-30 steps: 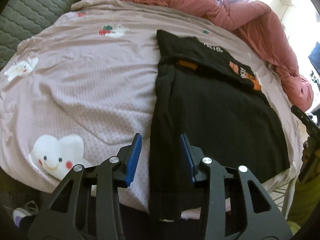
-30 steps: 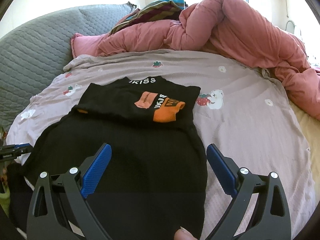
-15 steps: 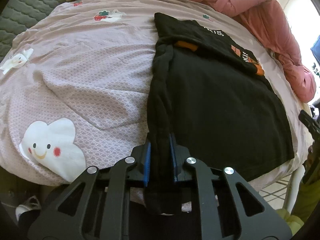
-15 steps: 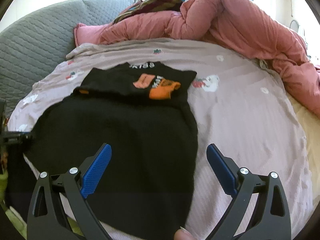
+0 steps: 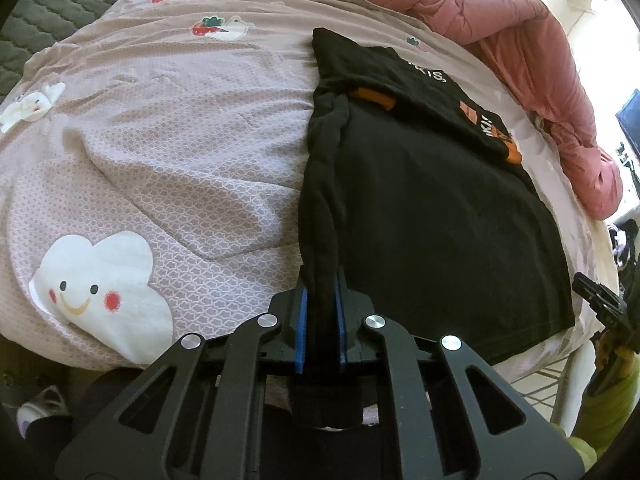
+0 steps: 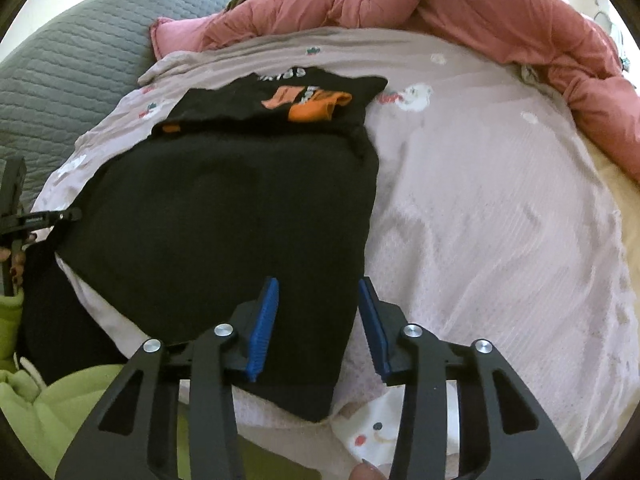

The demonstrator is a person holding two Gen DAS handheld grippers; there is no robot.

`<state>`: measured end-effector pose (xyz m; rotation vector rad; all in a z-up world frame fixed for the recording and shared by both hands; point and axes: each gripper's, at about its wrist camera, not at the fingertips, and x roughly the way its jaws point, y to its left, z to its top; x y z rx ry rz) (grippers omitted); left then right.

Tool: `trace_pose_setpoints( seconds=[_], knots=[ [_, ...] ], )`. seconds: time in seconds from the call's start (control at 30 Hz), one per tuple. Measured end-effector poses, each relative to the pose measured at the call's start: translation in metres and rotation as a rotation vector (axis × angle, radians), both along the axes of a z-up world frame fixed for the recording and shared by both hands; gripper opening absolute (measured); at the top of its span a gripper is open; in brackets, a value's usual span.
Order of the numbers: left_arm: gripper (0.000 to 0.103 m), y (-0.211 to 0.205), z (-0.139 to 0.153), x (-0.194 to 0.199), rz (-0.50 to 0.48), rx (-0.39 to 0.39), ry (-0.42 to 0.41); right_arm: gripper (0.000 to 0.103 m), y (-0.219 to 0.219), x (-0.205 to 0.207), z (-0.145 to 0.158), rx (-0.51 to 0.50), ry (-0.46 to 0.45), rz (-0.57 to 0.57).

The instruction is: Fold small clothes

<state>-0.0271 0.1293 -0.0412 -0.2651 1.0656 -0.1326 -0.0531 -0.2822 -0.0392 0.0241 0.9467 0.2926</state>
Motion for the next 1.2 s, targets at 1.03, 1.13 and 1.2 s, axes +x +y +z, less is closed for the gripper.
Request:
trace_pose_setpoints(
  seconds=[1.03,1.13,1.2],
  knots=[
    [0.003,-0.001,0.006,0.002,-0.007,0.025,-0.016,0.012,-0.017,0.01,0.007,0.192,-0.018,0.077],
    [0.003,0.004,0.018,0.001,0.003,-0.013,-0.05,0.011,-0.018,0.012,0.022,0.205,-0.063,0.08],
    [0.003,0.006,0.027,0.001,0.003,-0.033,-0.074,0.01,-0.019,0.014,0.03,0.211,-0.091,0.077]
  ],
)
